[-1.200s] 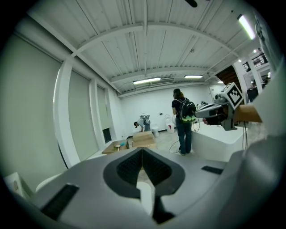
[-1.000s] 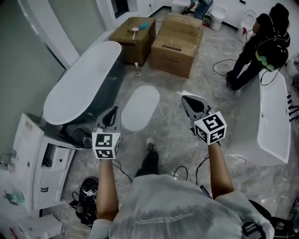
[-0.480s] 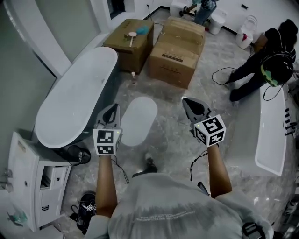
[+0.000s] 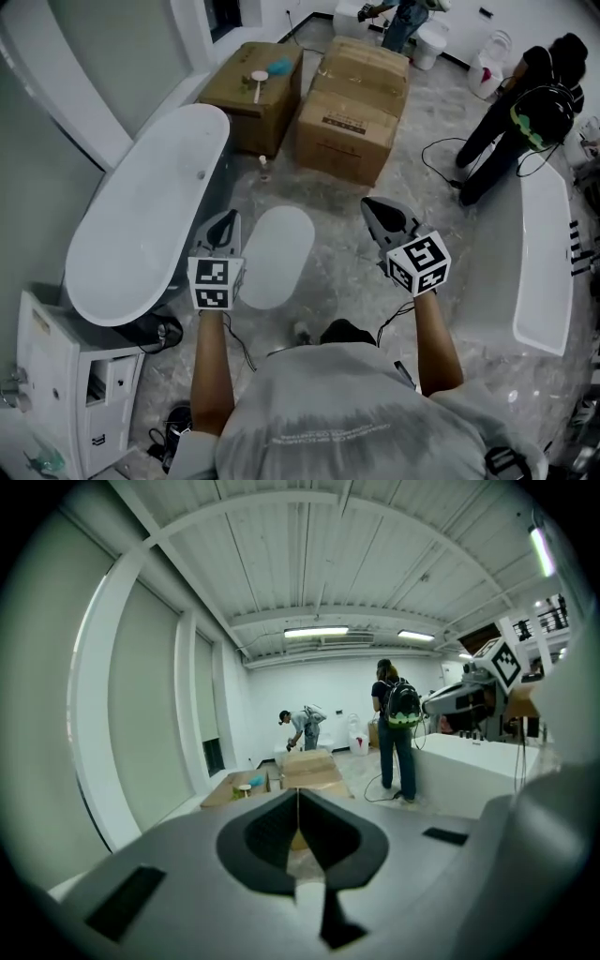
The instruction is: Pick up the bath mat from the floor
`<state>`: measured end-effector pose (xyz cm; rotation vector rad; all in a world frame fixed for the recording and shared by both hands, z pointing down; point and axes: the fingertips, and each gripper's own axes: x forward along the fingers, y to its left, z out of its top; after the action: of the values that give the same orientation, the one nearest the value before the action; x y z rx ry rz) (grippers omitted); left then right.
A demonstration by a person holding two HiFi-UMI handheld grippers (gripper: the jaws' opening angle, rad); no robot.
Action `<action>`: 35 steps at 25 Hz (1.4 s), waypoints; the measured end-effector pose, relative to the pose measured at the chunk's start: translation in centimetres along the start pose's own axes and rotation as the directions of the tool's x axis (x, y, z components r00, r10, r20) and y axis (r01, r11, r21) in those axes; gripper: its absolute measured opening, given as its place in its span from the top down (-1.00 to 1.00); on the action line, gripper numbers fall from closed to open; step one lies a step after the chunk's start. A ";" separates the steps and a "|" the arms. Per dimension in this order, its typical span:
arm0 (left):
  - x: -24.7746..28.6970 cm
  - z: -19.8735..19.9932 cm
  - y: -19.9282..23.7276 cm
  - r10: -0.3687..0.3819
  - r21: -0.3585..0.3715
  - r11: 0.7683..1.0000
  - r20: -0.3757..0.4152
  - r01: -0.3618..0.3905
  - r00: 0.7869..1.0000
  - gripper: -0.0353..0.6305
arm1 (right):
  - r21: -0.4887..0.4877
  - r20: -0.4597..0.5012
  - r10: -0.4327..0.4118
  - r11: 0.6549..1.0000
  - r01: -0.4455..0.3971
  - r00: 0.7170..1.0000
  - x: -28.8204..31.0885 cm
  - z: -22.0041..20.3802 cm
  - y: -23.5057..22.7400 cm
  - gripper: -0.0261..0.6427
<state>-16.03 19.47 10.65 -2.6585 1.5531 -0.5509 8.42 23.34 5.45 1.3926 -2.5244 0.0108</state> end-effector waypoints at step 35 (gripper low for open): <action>31.3 -7.0 6.1 -0.028 -0.128 0.992 -0.258 -0.006 0.966 0.84 | 0.043 -0.220 0.237 0.972 -0.233 0.946 29.5 -12.0 -19.1 0.88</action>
<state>-9.40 -8.98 25.23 -2.7843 1.6911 -0.8599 12.03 -9.94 21.53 1.0227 -2.4853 0.2218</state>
